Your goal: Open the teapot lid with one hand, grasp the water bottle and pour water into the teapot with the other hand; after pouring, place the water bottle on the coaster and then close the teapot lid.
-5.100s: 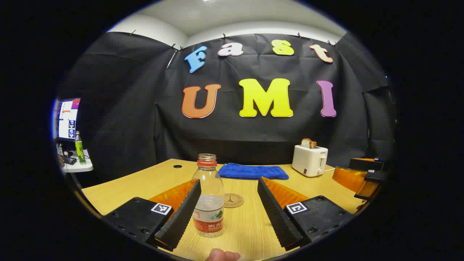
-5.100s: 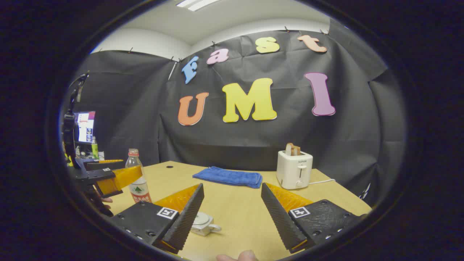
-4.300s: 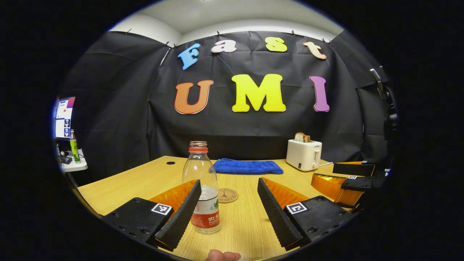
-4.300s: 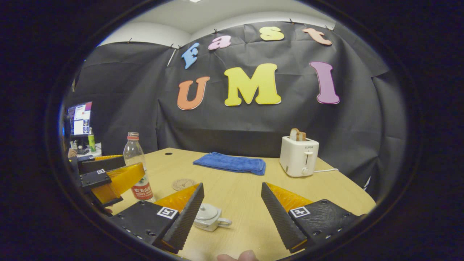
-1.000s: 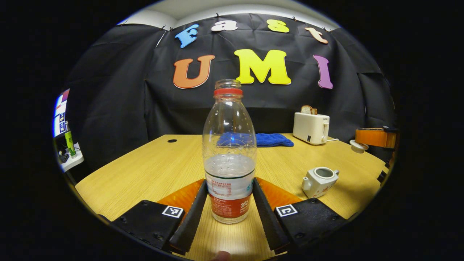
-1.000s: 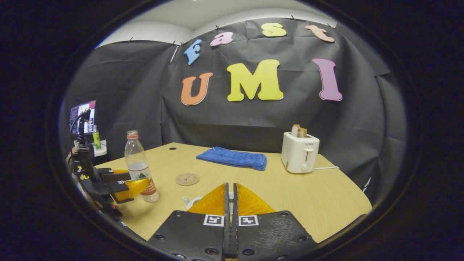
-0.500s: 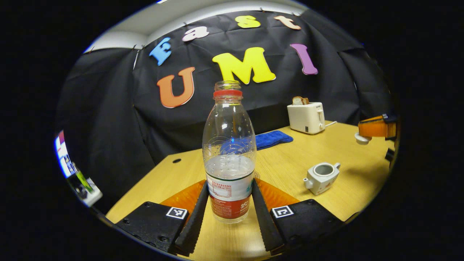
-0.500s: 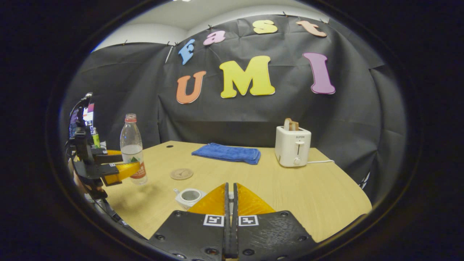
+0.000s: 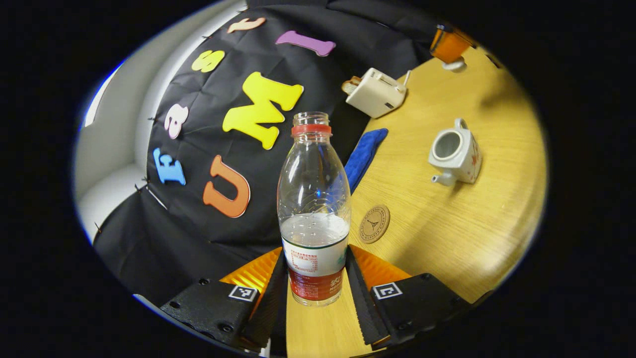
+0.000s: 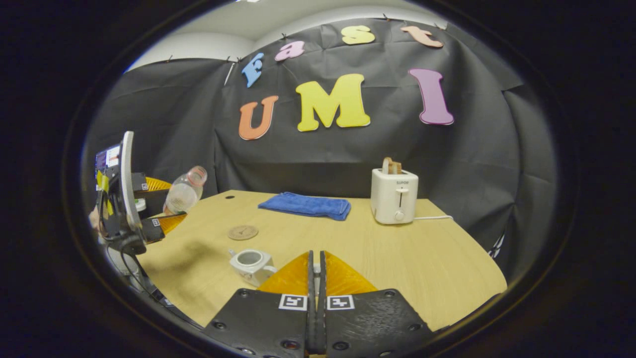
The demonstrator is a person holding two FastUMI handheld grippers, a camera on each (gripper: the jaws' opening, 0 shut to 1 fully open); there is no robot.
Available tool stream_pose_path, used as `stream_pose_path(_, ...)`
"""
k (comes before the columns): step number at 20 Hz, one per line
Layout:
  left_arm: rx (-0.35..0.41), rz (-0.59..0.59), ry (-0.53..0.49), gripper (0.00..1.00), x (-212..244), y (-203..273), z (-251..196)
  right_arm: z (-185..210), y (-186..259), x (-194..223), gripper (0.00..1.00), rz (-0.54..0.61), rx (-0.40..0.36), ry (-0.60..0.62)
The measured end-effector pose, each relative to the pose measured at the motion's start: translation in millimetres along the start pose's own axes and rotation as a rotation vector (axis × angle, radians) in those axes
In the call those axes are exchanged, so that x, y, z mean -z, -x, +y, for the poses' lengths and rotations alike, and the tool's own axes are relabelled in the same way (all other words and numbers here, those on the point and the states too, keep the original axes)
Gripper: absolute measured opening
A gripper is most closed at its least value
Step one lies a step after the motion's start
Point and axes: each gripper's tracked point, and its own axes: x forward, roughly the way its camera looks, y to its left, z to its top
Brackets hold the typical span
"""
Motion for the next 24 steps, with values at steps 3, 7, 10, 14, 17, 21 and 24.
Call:
stream_pose_path(3,0.034,0.009,-0.132,0.69,-0.2,-5.1,-13.4,-3.2,0.6,3.5,0.0,0.005,-0.004,-0.006)
stream_pose_path(7,0.043,0.006,-0.337,0.69,-5.2,-1.6,-19.9,-10.0,4.6,8.3,0.0,0.014,-0.002,-0.007)
stream_pose_path(10,0.053,-0.001,-0.445,0.69,-6.5,6.1,-31.5,-12.5,5.8,9.7,0.0,0.015,-0.005,-0.012)
stream_pose_path(14,0.059,0.001,-0.523,0.69,-13.3,5.1,-36.7,-12.0,6.1,11.4,0.0,0.014,-0.012,-0.016)
stream_pose_path(17,0.055,0.005,-0.574,0.69,-17.9,8.1,-37.5,-13.3,8.0,13.0,0.0,0.014,-0.015,-0.023)
stream_pose_path(21,0.046,0.0,-0.621,0.69,-22.5,10.3,-41.8,-17.2,9.3,12.3,0.0,0.011,-0.01,-0.029)
stream_pose_path(24,0.034,-0.006,-0.674,0.69,-25.3,15.2,-46.6,-18.2,10.8,13.9,0.0,0.014,-0.01,-0.028)
